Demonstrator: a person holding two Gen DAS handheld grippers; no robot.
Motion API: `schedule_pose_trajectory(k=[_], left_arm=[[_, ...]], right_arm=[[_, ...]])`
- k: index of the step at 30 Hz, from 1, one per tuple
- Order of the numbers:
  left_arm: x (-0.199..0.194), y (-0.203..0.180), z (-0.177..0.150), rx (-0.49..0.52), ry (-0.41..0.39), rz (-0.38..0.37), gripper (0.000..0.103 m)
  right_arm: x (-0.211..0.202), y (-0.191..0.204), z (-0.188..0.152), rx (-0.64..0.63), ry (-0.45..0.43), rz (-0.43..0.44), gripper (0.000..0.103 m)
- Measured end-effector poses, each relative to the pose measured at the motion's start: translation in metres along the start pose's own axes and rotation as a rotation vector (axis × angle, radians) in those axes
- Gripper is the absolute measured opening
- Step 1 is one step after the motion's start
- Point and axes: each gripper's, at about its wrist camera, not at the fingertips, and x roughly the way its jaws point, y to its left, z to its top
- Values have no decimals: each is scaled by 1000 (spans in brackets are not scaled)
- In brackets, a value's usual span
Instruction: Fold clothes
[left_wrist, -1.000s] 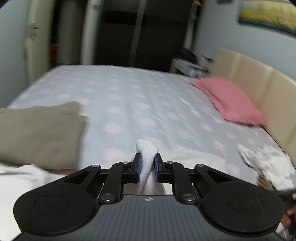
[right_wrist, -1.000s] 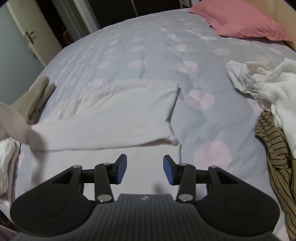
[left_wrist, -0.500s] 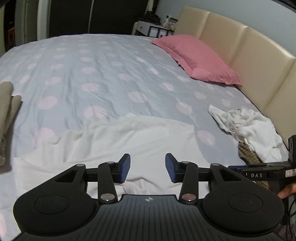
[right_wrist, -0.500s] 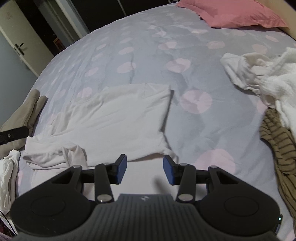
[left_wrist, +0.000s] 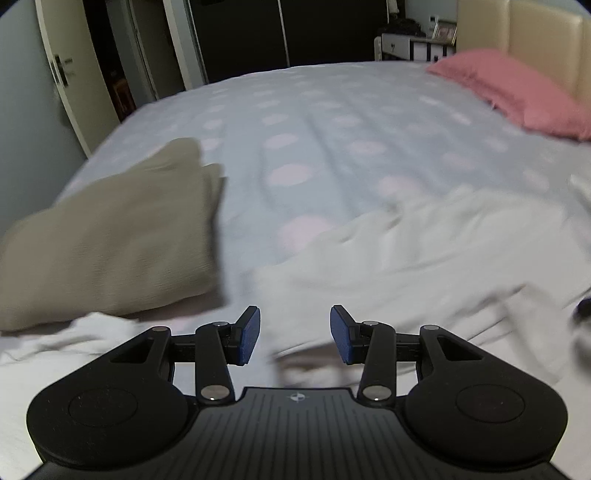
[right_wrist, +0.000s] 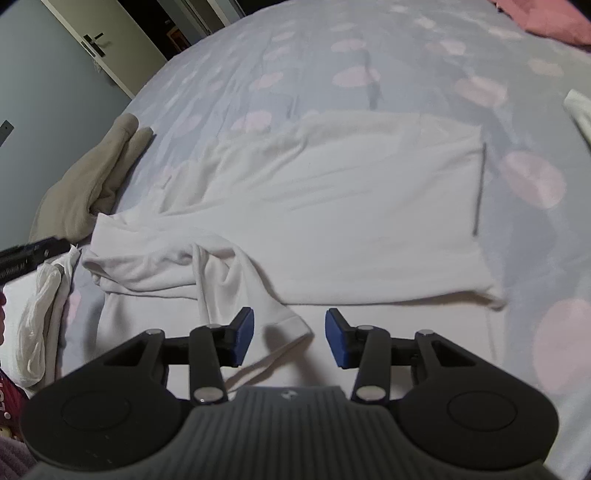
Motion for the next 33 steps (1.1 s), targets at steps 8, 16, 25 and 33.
schedule_pose_trajectory(k=[8,16,25,33], left_arm=[[25,-31,-30,313,-4,17,40],[34,-54,-32,456,-19,100,3],[14,-75,-36,558,-51,69,2],[34,-88,-56,588,65,-83,18]], right_arm=[[12,7,2,-18,46,1,6],[-16,-11,36,44,-58,-85,5],[-38,-35,80,82,-203,-197,5],[-18,-52,76,122,-138,-248,23]])
